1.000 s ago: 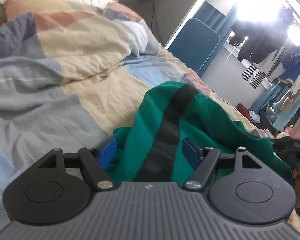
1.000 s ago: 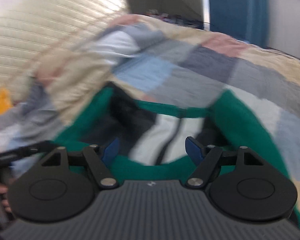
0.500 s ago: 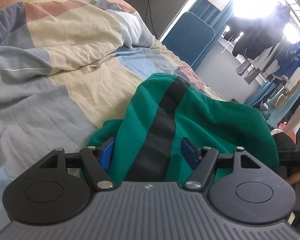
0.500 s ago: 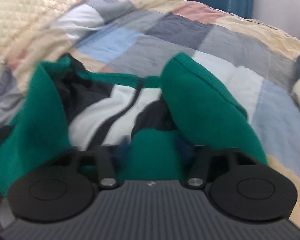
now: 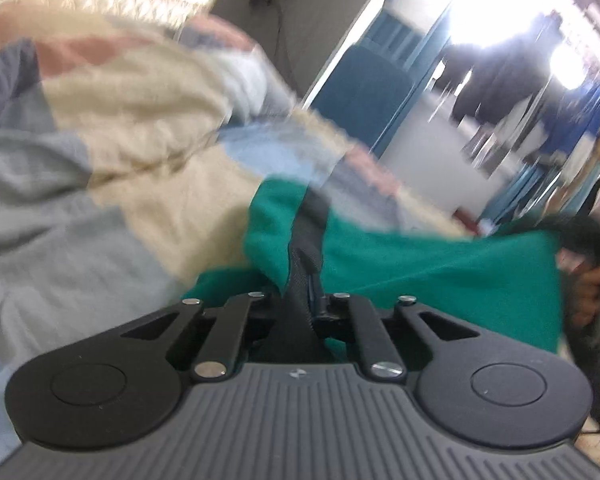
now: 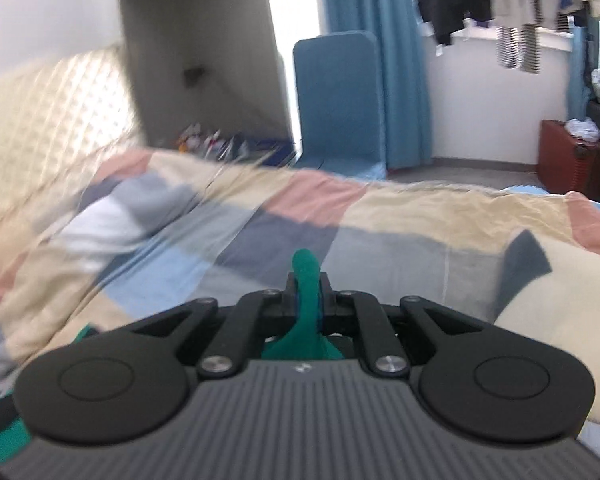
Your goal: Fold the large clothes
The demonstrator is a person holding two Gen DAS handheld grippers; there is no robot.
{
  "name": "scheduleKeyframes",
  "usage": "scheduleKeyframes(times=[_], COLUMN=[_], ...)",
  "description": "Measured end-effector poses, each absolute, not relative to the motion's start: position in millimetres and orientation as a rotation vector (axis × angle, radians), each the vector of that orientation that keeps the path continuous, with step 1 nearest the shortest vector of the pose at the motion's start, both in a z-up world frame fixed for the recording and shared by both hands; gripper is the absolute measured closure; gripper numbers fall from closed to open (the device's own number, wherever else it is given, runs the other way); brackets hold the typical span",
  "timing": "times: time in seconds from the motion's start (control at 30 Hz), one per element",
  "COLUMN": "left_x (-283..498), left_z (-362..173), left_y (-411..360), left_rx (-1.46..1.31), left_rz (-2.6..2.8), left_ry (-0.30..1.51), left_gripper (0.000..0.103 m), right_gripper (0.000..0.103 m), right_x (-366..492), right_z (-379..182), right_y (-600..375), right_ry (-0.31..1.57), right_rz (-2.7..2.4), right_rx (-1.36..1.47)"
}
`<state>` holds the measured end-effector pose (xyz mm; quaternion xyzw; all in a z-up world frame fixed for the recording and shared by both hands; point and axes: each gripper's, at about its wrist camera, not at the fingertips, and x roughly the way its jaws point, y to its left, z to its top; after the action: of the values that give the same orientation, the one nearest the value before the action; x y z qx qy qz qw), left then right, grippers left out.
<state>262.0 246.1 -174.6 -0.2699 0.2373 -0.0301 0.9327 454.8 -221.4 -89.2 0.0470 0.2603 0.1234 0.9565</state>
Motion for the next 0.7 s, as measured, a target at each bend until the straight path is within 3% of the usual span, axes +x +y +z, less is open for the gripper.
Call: scheduleKeyframes(times=[0.17, 0.4, 0.5, 0.6, 0.67, 0.7], left_x=[251.0, 280.1, 282.9, 283.8, 284.5, 285.9], left_z=[-160.0, -192.8, -200.1, -204.1, -206.6, -206.8], left_y=[250.2, 252.9, 250.4, 254.3, 258.5, 259.7], left_rx=[-0.570, -0.571, -0.565, -0.587, -0.634, -0.648], left_rz=[-0.053, 0.009, 0.001, -0.017, -0.030, -0.030], left_ry=[0.381, 0.506, 0.524, 0.517, 0.514, 0.511], left_gripper=[0.094, 0.093, 0.092, 0.088, 0.086, 0.081], right_gripper=[0.093, 0.090, 0.083, 0.068, 0.044, 0.039], right_x=[471.3, 517.7, 526.6, 523.2, 515.8, 510.0], right_z=[-128.8, -207.1, -221.2, -215.3, -205.0, -197.0], right_y=[-221.3, -200.8, -217.2, -239.3, -250.2, -253.9], right_ry=[0.527, 0.754, 0.803, 0.788, 0.764, 0.740], right_rz=[0.225, 0.222, 0.273, 0.346, 0.395, 0.413], right_rx=[0.116, 0.040, 0.166, 0.309, 0.359, 0.365])
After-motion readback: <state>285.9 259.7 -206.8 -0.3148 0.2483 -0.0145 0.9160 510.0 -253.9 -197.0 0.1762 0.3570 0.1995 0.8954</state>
